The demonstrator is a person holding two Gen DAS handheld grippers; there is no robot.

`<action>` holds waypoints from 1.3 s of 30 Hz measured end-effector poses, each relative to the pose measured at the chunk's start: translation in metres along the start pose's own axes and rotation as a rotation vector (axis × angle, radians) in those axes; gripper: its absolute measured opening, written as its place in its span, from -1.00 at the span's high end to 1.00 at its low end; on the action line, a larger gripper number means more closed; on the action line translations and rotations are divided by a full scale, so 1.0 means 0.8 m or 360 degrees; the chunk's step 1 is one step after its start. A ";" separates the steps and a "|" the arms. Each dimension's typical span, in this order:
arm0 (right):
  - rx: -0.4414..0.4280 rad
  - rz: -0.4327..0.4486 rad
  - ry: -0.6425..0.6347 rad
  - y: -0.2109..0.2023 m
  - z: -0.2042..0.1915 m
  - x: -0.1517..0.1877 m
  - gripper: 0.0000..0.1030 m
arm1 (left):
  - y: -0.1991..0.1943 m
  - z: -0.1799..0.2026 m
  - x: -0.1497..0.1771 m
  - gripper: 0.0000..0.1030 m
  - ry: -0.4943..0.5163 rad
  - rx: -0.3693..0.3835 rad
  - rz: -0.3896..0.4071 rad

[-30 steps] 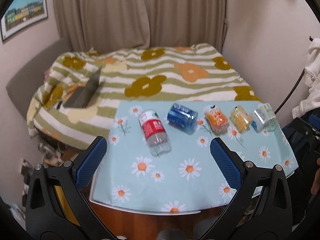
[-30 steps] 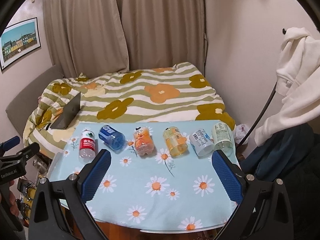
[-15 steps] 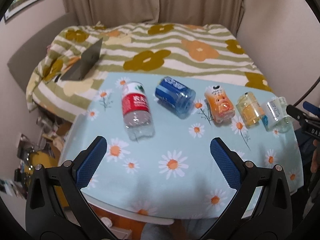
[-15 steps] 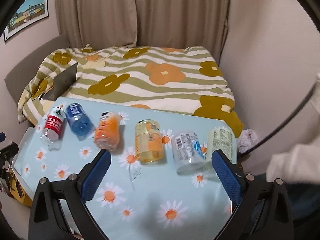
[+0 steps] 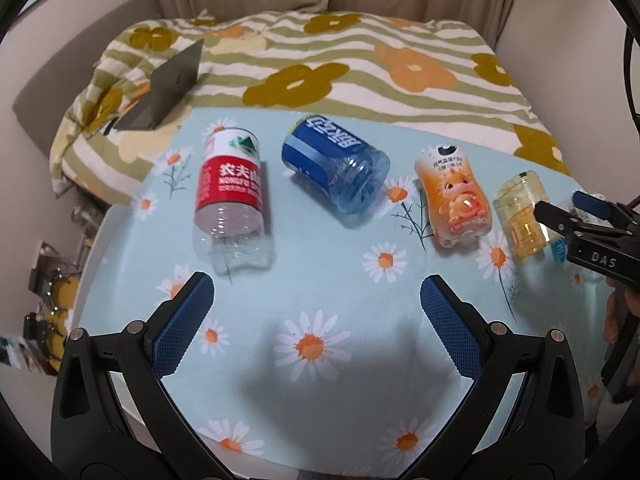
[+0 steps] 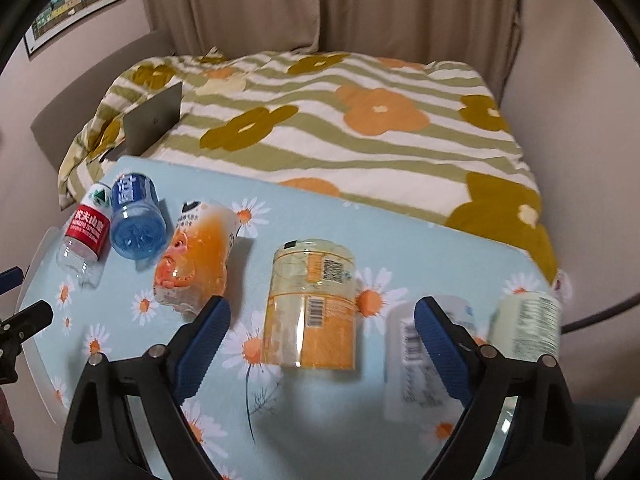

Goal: Flip cup upright
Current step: 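Move the right gripper to the clear yellow-label cup lying on its side and close on it, then lift the yellow-label cup with the right gripper and carry it toward the left tool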

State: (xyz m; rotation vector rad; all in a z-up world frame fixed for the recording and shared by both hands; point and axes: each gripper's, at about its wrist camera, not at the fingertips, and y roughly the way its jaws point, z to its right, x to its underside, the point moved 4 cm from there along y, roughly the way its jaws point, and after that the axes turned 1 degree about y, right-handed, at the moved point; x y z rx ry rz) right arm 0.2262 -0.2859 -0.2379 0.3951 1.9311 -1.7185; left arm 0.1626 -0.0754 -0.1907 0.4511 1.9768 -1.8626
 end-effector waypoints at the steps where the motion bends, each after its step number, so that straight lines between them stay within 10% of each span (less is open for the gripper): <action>1: -0.0012 -0.0015 -0.0016 0.007 -0.002 0.000 -0.58 | 0.004 0.001 0.000 -1.00 -0.0005 0.0000 -0.0010; 21: -0.0019 -0.0095 -0.0182 0.059 -0.014 0.002 -0.09 | 0.025 -0.006 0.000 -1.00 -0.0035 -0.0001 -0.0044; 39: -0.0255 0.0016 -0.0459 -0.041 -0.115 0.020 -0.09 | -0.054 -0.077 0.019 -1.00 0.0066 0.0034 0.0089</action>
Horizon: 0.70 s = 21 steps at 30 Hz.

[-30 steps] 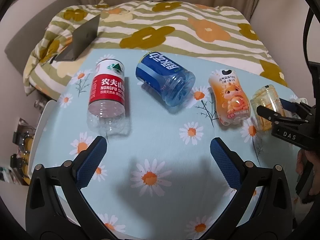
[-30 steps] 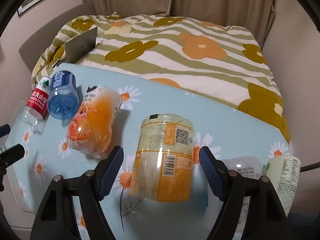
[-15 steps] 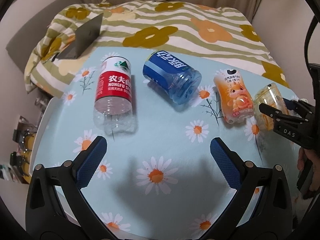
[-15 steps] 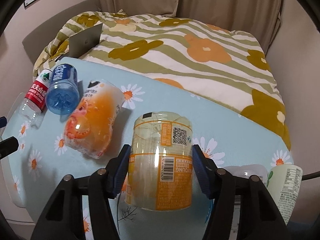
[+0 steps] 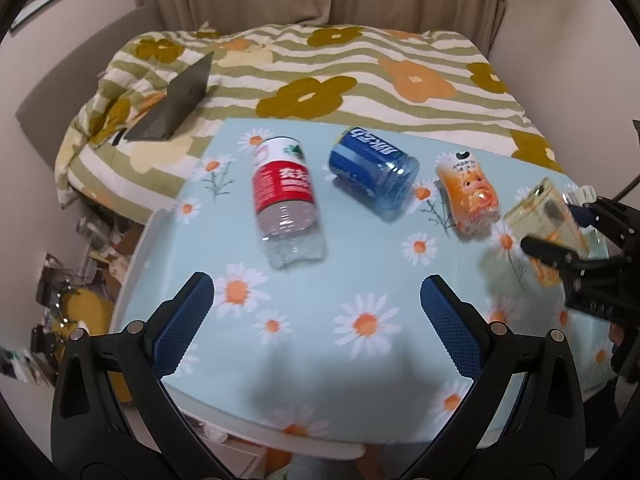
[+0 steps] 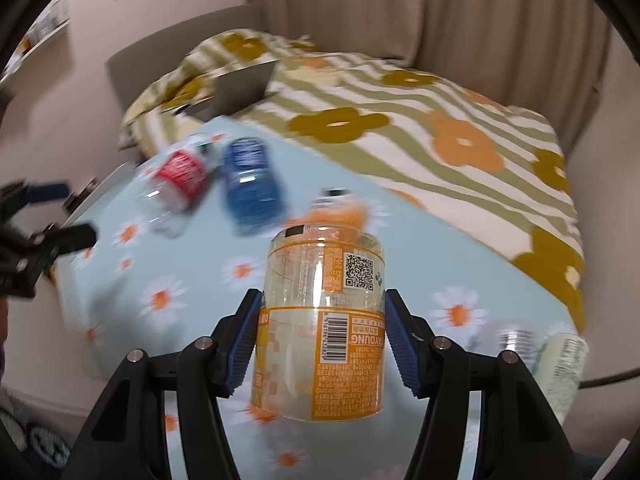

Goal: Flip cup upright
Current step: 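Lift the yellow-label cup with the right gripper and carry it toward the left tool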

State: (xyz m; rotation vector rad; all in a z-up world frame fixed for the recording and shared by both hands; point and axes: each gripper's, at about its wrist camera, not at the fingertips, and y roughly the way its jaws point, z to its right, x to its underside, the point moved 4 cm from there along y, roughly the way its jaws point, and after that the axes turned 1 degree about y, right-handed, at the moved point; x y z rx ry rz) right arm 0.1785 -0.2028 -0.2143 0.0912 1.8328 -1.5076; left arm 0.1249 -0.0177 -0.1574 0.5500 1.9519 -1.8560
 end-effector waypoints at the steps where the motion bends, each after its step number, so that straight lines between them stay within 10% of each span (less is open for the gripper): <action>1: -0.0033 -0.0004 -0.0028 0.000 -0.011 0.001 -0.09 | -0.003 -0.006 0.003 -1.00 0.0011 0.0000 0.0004; 21: -0.0370 -0.0089 -0.0602 0.081 -0.162 0.060 -0.09 | 0.024 -0.069 0.069 -1.00 0.0074 -0.0032 -0.0107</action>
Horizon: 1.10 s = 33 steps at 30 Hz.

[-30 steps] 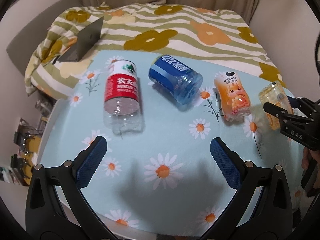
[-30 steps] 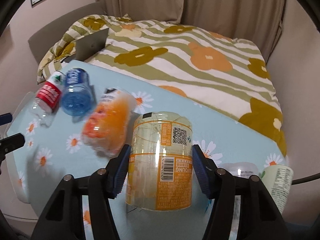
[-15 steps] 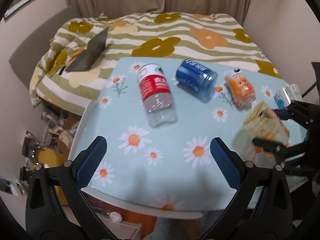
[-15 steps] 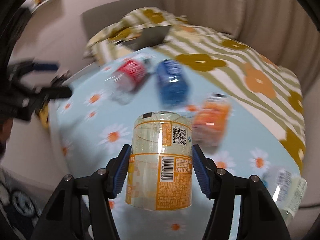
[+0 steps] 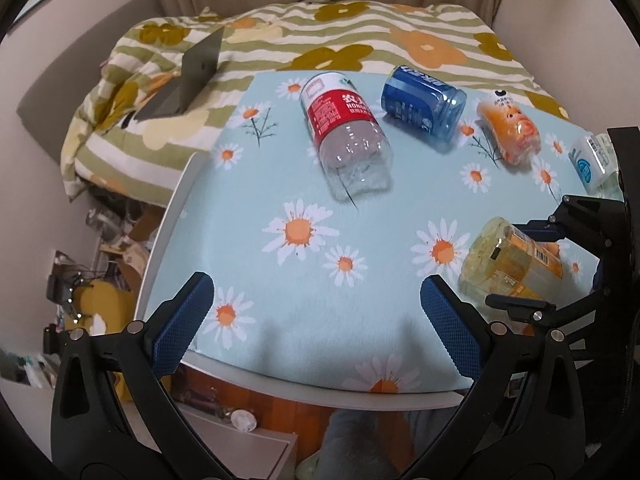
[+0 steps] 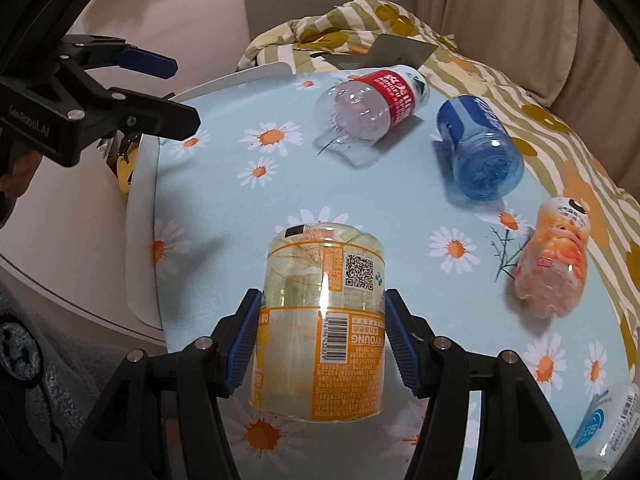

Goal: Flip cup upright
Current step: 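Lift the yellow-label cup with the right gripper and carry it toward the left tool, then grasp the yellow-label cup with the left gripper while the right gripper releases it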

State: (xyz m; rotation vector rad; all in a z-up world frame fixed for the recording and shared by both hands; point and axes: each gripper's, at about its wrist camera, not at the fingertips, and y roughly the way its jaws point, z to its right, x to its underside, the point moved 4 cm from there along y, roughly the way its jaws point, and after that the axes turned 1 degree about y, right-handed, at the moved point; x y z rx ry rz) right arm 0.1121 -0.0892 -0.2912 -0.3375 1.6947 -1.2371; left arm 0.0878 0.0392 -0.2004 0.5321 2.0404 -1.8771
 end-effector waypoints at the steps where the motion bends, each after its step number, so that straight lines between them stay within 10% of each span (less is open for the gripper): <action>1: 0.0002 0.0004 -0.0003 0.001 0.000 0.000 -0.09 | 0.001 0.001 0.001 -1.00 0.0003 0.0000 0.0000; 8: 0.0040 0.0023 0.0014 -0.002 -0.001 0.000 -0.13 | -0.003 0.004 -0.001 -1.00 0.0020 0.0006 0.0019; 11: 0.0037 0.0051 0.0037 -0.008 0.001 0.001 -0.76 | -0.007 0.008 -0.004 -1.00 0.0046 0.0016 0.0034; 16: 0.0128 0.0128 0.0132 -0.037 0.012 0.001 -0.88 | -0.028 0.023 -0.018 -1.00 0.0215 0.0067 0.0096; 33: 0.0596 0.0252 0.1012 -0.208 -0.005 0.101 -0.99 | -0.052 0.188 0.004 -1.00 0.2092 0.0601 0.0159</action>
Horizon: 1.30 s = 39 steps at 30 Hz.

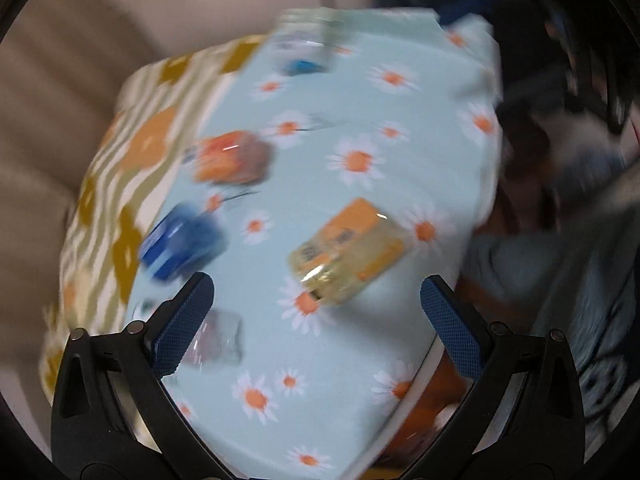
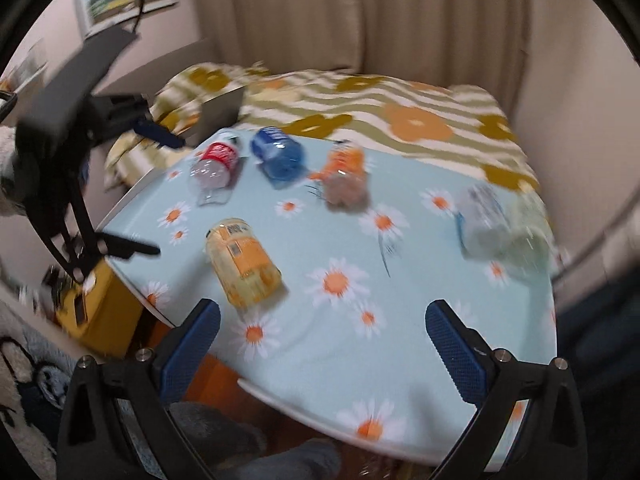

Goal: Flip cup upright
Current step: 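Grasp the yellow-label cup with the left gripper while the right gripper releases it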

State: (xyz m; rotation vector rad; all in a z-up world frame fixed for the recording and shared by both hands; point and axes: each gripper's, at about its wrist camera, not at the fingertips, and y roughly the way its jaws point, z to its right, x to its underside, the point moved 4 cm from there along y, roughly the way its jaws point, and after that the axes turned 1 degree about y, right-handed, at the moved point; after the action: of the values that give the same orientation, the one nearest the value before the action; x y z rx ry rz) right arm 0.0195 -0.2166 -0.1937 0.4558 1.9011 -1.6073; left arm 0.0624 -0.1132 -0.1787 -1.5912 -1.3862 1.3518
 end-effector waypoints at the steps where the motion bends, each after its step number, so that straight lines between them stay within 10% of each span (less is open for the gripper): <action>1: 0.0021 0.0004 0.0050 -0.005 0.002 0.007 -0.99 | 0.010 0.008 -0.002 -1.00 0.0103 0.0022 -0.0020; 16: 0.0031 -0.0012 0.0529 0.002 0.042 0.078 -0.99 | 0.096 0.058 -0.019 -0.81 0.0950 0.0277 -0.0275; 26: 0.0032 -0.0003 0.0665 0.003 0.062 0.092 -0.99 | 0.117 0.058 -0.024 -0.30 0.0925 0.0362 -0.0389; 31: 0.0021 0.0002 0.0664 -0.002 0.066 0.085 -0.99 | 0.113 0.037 -0.030 -0.29 0.0494 0.0460 -0.0443; 39: -0.0026 0.0034 0.0654 -0.010 0.080 0.064 -0.99 | 0.099 -0.037 -0.010 -0.29 -0.0990 0.0481 -0.0392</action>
State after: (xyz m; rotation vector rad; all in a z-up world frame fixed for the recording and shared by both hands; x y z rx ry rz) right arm -0.0099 -0.2864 -0.2260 0.8504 2.1927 -1.5712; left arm 0.1162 -0.1363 -0.2406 -0.7972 -1.5591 1.8792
